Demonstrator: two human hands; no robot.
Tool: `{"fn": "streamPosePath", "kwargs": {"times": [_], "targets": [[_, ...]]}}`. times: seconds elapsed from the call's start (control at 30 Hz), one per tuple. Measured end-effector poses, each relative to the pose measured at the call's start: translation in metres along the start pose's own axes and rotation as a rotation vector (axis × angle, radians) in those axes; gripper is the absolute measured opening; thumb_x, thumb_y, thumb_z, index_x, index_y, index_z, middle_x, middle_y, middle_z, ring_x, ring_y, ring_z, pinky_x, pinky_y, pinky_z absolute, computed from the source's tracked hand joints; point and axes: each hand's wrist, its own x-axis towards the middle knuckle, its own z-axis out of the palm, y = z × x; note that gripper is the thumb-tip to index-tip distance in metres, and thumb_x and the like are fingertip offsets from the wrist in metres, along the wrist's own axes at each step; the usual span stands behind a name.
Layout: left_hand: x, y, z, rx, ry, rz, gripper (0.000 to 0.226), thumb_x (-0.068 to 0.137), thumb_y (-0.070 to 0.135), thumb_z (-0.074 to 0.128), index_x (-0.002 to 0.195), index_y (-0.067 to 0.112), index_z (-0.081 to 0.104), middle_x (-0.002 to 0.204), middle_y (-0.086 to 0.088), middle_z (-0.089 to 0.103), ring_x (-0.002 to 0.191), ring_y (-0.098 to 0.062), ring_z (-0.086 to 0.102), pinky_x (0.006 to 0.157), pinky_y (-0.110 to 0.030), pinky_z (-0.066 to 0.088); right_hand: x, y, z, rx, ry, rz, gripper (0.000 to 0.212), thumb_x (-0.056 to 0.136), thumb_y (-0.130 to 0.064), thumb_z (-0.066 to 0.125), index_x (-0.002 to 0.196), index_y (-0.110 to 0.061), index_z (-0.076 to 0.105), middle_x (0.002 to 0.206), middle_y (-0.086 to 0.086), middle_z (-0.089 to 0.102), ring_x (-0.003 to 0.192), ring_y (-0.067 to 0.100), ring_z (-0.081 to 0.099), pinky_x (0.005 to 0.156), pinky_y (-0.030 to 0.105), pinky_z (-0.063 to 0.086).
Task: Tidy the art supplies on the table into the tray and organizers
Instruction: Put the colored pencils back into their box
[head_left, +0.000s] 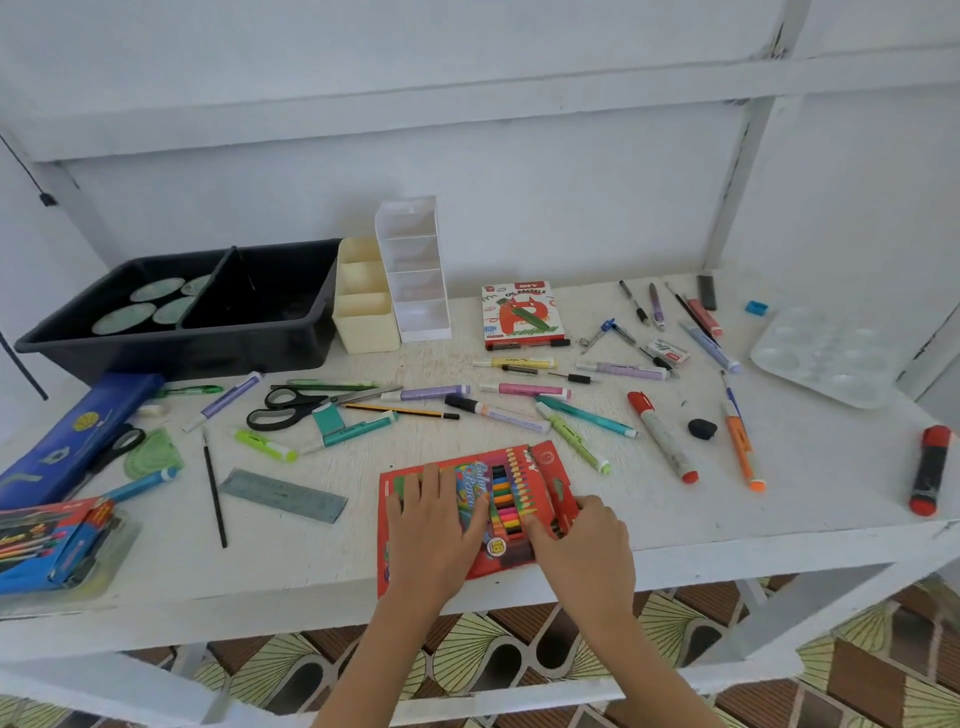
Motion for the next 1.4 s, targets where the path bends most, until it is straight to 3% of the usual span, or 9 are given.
{"fn": "streamPosePath", "kwargs": {"times": [0.13, 0.2, 0.33, 0.47, 0.57, 0.63, 0.77, 1.23, 1.4], "targets": [[0.001, -0.006, 0.003, -0.081, 0.137, 0.026, 0.053, 0.089, 0.060, 0.032, 0.117, 0.018, 0.047, 0.119, -0.004, 0.048, 0.107, -0.019, 0.045, 0.092, -0.033, 0.036, 0.006, 0.002, -0.008, 0.161, -0.125, 0.036, 0.037, 0.081, -0.043, 0.069, 0.098, -0.018, 0.047, 0.094, -0.002, 0.058, 0.086, 0.010, 0.057, 0.065, 0.020, 0.050], [0.001, -0.008, 0.005, -0.193, 0.115, -0.013, 0.056, 0.087, 0.061, 0.029, 0.124, 0.022, 0.043, 0.128, -0.004, 0.043, 0.117, -0.019, 0.041, 0.099, -0.034, 0.033, 0.003, -0.002, -0.012, 0.398, -0.174, 0.068, 0.033, 0.082, -0.030, 0.071, 0.098, -0.018, 0.044, 0.088, -0.007, 0.057, 0.075, 0.003, 0.058, 0.055, 0.010, 0.045], [0.007, -0.014, 0.004, -0.296, -0.030, -0.014, 0.074, 0.084, 0.070, 0.024, 0.145, 0.030, 0.019, 0.153, 0.002, 0.019, 0.143, -0.016, 0.011, 0.116, -0.039, 0.009, 0.002, -0.012, -0.017, 0.752, -0.219, 0.058, 0.034, 0.078, -0.015, 0.075, 0.096, -0.022, 0.047, 0.098, -0.001, 0.063, 0.085, 0.008, 0.065, 0.064, 0.020, 0.055], [0.022, -0.017, -0.030, -0.760, -0.089, -0.214, 0.065, 0.071, 0.078, 0.044, 0.122, 0.038, 0.047, 0.114, 0.009, 0.057, 0.112, -0.012, 0.052, 0.107, -0.035, 0.029, 0.021, -0.030, -0.045, 0.779, -0.269, -0.137, 0.030, 0.078, -0.014, 0.075, 0.096, -0.025, 0.053, 0.098, -0.003, 0.067, 0.085, 0.008, 0.067, 0.060, 0.017, 0.054], [0.030, -0.026, -0.058, -1.217, -0.304, -0.223, 0.038, 0.076, 0.041, 0.070, 0.106, 0.019, 0.060, 0.095, -0.003, 0.073, 0.084, -0.017, 0.070, 0.068, -0.025, 0.056, 0.039, -0.045, -0.068, 0.789, -0.294, -0.238, 0.028, 0.079, -0.009, 0.072, 0.097, -0.025, 0.057, 0.092, -0.005, 0.071, 0.085, 0.010, 0.069, 0.063, 0.018, 0.055], [0.034, -0.030, -0.066, -1.352, -0.319, -0.174, 0.032, 0.079, 0.015, 0.069, 0.110, 0.010, 0.060, 0.096, -0.007, 0.073, 0.087, -0.022, 0.070, 0.064, -0.024, 0.056, 0.047, -0.058, -0.078, 0.868, -0.269, -0.292, 0.027, 0.081, -0.008, 0.070, 0.099, -0.023, 0.057, 0.086, -0.005, 0.073, 0.080, 0.010, 0.071, 0.060, 0.018, 0.055], [0.036, -0.019, -0.060, -1.581, -0.148, -0.185, 0.032, 0.081, 0.003, 0.063, 0.112, 0.011, 0.058, 0.101, -0.006, 0.072, 0.091, -0.018, 0.069, 0.066, -0.024, 0.056, 0.055, -0.077, -0.078, 1.029, -0.285, -0.340, 0.025, 0.080, -0.009, 0.068, 0.101, -0.020, 0.058, 0.087, -0.004, 0.074, 0.082, 0.013, 0.071, 0.063, 0.020, 0.055], [0.025, -0.001, -0.040, -1.515, -0.119, -0.366, 0.014, 0.091, 0.021, 0.057, 0.104, 0.017, 0.061, 0.092, -0.002, 0.074, 0.079, -0.021, 0.072, 0.057, -0.027, 0.056, 0.043, -0.032, -0.011, 0.854, -0.378, -0.178, 0.024, 0.095, -0.013, 0.052, 0.116, -0.025, 0.050, 0.110, -0.004, 0.067, 0.096, 0.010, 0.067, 0.076, 0.028, 0.057], [0.011, -0.010, -0.023, -1.173, 0.110, -0.555, 0.021, 0.097, 0.035, 0.044, 0.103, 0.017, 0.052, 0.094, -0.001, 0.063, 0.079, -0.013, 0.064, 0.059, -0.024, 0.047, 0.024, -0.031, 0.014, 0.727, -0.303, -0.158, 0.009, 0.098, -0.024, 0.046, 0.101, -0.029, 0.054, 0.104, -0.001, 0.064, 0.091, 0.012, 0.068, 0.071, 0.022, 0.056]]}}
